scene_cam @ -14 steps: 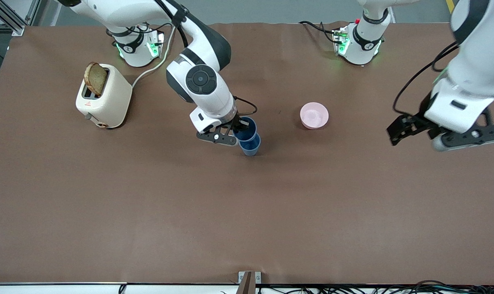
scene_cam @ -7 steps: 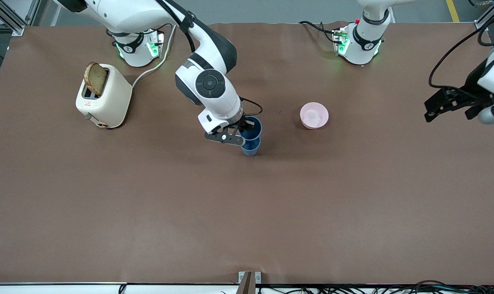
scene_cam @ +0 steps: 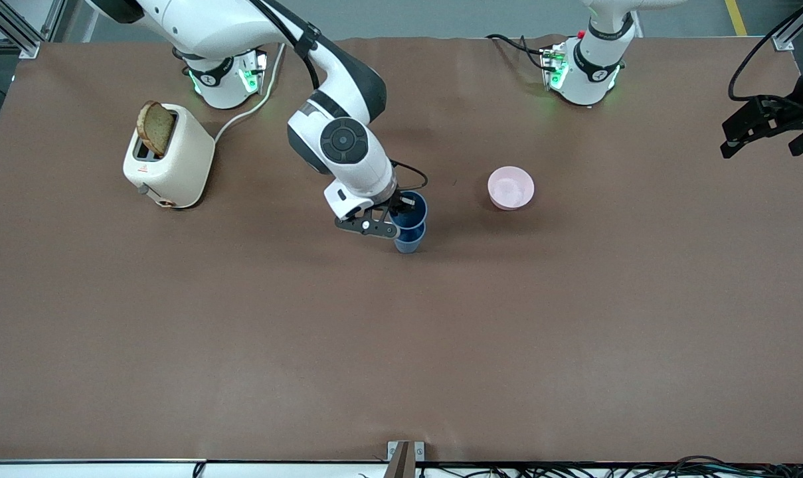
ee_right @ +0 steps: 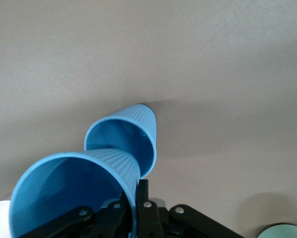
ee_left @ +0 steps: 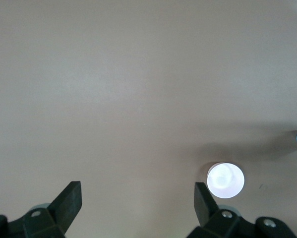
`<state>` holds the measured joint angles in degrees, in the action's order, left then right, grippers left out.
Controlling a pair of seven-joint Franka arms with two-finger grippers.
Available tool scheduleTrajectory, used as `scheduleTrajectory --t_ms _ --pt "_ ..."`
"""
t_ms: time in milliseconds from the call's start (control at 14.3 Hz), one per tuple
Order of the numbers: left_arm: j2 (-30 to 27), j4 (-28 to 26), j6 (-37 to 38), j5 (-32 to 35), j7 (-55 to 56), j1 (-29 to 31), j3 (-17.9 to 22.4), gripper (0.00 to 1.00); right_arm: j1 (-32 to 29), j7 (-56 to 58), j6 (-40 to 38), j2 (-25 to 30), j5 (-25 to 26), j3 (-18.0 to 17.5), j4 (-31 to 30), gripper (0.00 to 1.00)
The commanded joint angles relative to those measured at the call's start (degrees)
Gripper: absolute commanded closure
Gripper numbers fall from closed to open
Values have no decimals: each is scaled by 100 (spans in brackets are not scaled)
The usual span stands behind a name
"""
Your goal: Stack blue cups with both arms
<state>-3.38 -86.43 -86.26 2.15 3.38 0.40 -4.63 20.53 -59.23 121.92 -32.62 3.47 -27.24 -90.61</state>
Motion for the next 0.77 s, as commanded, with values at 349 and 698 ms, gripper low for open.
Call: scheduleTrajectory --t_ms 349,698 --pt "4 -110 -5 -83 -48 -110 -73 0 -85 -79 -19 -26 136 -45 52 31" --pt "4 -102 -5 -92 -56 -110 -73 0 -426 -71 -1053 1000 494 -10 78 0"
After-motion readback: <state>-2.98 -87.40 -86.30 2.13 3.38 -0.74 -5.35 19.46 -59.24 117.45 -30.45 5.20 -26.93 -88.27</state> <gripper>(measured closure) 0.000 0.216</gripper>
